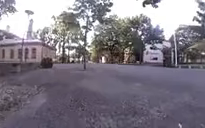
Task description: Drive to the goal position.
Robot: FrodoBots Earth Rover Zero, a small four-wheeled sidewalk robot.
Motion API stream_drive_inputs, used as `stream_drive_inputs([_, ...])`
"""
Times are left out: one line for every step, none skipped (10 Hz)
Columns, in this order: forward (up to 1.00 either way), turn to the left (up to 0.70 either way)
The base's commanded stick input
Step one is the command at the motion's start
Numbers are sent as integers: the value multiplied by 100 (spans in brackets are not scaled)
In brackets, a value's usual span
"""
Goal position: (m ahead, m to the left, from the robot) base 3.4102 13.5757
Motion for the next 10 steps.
stream_drive_inputs([70,-35])
stream_drive_inputs([70,-35])
stream_drive_inputs([70,-11])
stream_drive_inputs([70,0])
stream_drive_inputs([70,0])
stream_drive_inputs([70,0])
stream_drive_inputs([70,0])
stream_drive_inputs([70,0])
stream_drive_inputs([70,0])
stream_drive_inputs([70,-34])
